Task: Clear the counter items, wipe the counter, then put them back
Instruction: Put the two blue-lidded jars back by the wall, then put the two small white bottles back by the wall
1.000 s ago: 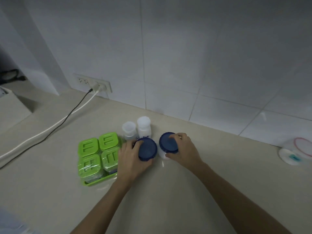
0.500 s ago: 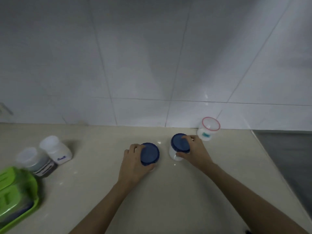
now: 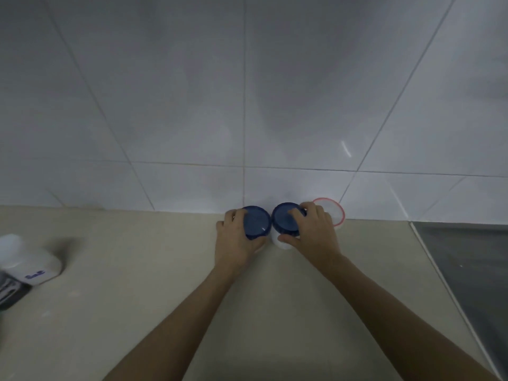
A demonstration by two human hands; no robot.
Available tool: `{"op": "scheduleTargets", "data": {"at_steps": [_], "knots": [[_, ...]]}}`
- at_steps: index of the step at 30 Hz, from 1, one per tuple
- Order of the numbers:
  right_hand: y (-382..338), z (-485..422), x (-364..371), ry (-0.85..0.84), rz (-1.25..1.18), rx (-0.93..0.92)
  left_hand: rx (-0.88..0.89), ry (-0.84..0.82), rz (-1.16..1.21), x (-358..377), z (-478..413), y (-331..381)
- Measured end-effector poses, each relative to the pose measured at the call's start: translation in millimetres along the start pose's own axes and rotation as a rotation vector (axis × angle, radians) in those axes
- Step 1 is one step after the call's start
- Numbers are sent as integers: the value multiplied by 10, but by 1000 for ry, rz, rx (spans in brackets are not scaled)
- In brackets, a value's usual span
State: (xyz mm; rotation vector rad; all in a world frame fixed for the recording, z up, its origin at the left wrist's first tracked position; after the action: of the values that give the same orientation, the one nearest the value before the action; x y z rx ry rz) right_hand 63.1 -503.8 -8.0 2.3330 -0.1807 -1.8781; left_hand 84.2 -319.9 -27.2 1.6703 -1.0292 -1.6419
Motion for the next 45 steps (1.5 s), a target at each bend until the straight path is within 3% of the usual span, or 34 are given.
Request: {"op": "scheduleTargets", "data": {"at_steps": [11,16,22,28,34,41,45], "knots": [[10,-178,154,39,107,47,-3,19,-43,182,-360,-22],[7,-139,22,-26,111,31,-31,-79,38,77,-241,57],[-335,365,-162,52,109,-143,23,-222,-356,-465,358,-191],[-1213,715,-342,-1,-8,-379,24,-268,-474,-1277,932,-627],[-2418,570,-670,-82,-150,-381,-3,-160,-560,-2369,1198,-1048],[-3926,219,-1060,-158,-294,-527,148,179,-485,-3685,1415,-1427],[-4527,-103,-1216,-69,-314,-578,-14,218,-534,-4106,1284,-1724]]}}
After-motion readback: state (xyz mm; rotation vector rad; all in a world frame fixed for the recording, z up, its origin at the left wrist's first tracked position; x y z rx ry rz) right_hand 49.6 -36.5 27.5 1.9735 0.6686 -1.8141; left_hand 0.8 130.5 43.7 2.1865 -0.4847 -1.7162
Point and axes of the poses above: each hand's wrist, its own z-axis away from the middle knuckle, its own x-axis out of the palm, y = z × x, the point moved 3 cm from there along -z, towards the middle knuckle, and after that the axes turned 14 degrees about z, right-handed, at the moved point
